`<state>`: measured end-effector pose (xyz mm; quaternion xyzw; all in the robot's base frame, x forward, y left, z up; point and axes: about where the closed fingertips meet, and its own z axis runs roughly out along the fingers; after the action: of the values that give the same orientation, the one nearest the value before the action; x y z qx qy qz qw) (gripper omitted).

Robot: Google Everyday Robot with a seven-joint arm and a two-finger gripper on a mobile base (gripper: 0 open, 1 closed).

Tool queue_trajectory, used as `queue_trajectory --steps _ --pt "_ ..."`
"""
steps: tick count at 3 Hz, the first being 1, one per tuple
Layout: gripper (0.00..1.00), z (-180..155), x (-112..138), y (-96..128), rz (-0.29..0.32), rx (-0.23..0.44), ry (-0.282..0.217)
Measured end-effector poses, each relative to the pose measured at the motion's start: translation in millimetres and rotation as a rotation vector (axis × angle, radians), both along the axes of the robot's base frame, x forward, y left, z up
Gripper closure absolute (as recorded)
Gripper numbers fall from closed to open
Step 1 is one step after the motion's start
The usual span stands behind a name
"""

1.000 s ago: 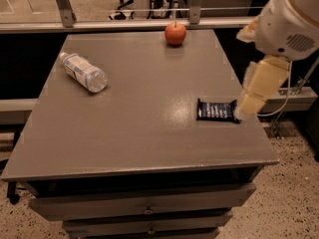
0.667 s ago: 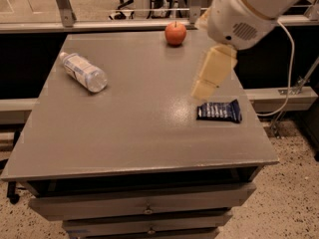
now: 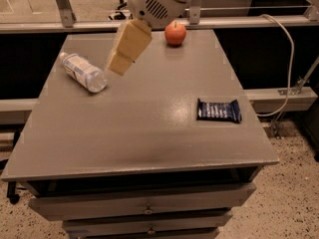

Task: Pick blue plastic bottle

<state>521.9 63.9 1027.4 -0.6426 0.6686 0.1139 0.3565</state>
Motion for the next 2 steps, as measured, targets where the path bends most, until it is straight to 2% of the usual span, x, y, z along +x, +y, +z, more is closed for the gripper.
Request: queue_trajectory --steps 1,2 --pt "0.0 0.1 -0.2 -0.2 0.0 -0.001 0.0" --pt "0.0 0.5 -0.9 -14.5 -0.039 0.065 0.018"
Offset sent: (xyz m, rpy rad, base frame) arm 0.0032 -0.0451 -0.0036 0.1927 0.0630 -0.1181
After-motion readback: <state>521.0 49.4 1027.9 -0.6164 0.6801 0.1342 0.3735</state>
